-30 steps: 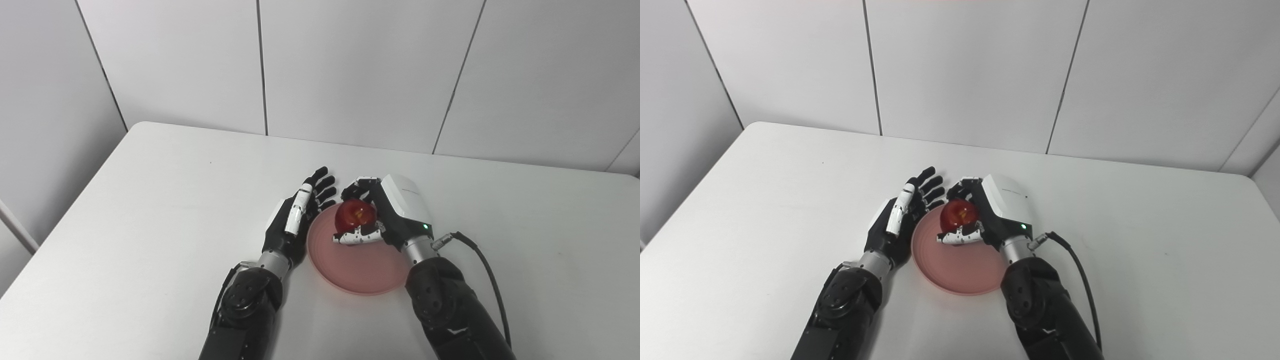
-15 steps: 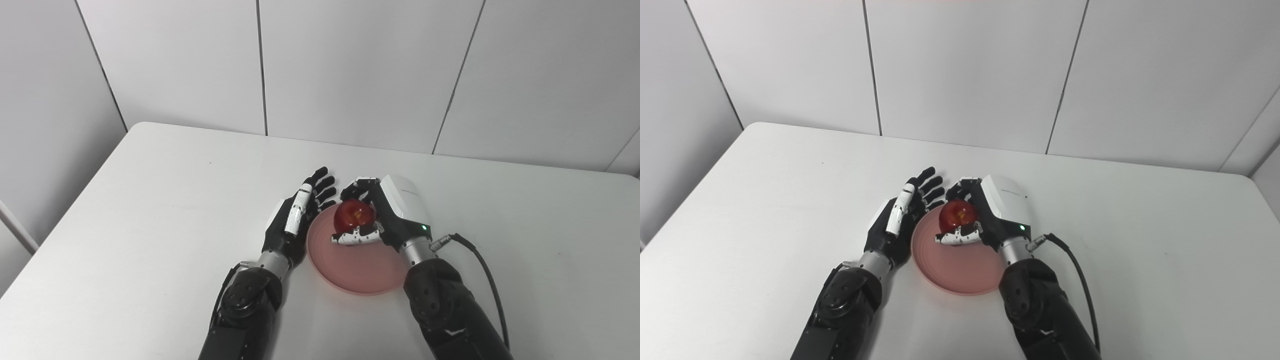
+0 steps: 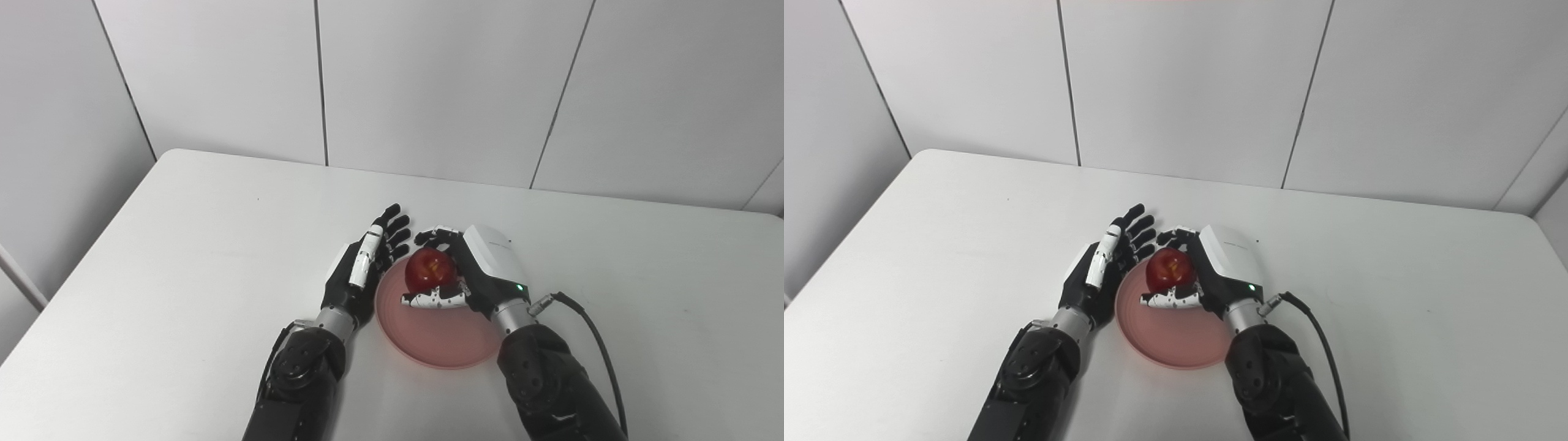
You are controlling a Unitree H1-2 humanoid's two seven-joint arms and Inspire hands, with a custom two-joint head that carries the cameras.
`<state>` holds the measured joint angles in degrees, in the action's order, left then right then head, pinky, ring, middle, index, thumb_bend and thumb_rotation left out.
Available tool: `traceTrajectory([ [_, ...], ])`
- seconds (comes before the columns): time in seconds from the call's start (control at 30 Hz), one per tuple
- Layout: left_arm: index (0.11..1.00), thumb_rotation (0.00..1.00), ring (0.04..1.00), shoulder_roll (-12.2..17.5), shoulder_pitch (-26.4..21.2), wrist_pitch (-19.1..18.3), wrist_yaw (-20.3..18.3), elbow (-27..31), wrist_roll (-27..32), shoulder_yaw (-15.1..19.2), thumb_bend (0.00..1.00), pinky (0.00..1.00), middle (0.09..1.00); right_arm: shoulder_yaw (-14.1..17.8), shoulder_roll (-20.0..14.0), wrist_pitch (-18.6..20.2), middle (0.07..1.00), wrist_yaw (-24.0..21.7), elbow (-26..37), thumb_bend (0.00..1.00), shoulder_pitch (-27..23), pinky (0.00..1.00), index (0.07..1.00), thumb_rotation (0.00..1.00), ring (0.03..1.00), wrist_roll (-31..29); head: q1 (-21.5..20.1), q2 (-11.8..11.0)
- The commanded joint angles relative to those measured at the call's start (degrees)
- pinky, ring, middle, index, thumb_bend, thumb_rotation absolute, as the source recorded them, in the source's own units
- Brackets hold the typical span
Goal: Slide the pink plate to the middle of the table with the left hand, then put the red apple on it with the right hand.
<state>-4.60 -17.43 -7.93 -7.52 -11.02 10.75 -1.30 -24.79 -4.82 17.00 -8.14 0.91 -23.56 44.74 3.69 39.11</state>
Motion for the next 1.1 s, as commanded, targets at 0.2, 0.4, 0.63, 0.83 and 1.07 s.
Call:
traceTrajectory([
  [0.2,0.931,1.0,0.951,0.5,0.9,-1.5,0.1,-1.0,-0.2,0.2,0.36,0.96,0.937,0.9,-0.5,-0.5,0.809,-1.0,3.8,1.0,-1.0,0.69,0.82,0.41,0.775,-0.3,-0.2,-0.1],
  [0.4,0.933,1.0,0.954,0.6,0.8,-0.6,-0.3,-1.4,0.0,0.3,0.35,0.98,0.945,1.2,-0.7,-0.2,0.866,-2.1,5.5,1.0,-0.8,0.73,0.893,0.51,0.835,0.0,-0.5,-0.1],
  [0.63,0.943,1.0,0.966,0.7,0.9,-1.7,-1.1,-1.2,1.0,0.7,0.38,0.97,0.955,2.7,-0.9,-2.8,0.903,0.2,7.8,1.0,-0.4,0.84,0.928,0.62,0.879,-0.8,-0.8,-0.3],
  [0.83,0.92,1.0,0.951,0.5,0.7,0.4,-1.2,-2.4,1.1,1.2,0.39,0.93,0.942,5.5,-0.6,-4.4,0.914,3.4,11.1,1.0,0.3,0.82,0.944,0.68,0.886,-2.2,-1.3,-0.5],
  [1.07,0.901,1.0,0.921,0.6,0.7,-0.1,-0.9,-2.2,0.7,1.1,0.38,0.91,0.928,9.5,-1.2,-5.1,0.912,5.2,14.9,1.0,1.0,0.8,0.937,0.69,0.876,-5.2,-1.7,-0.6],
])
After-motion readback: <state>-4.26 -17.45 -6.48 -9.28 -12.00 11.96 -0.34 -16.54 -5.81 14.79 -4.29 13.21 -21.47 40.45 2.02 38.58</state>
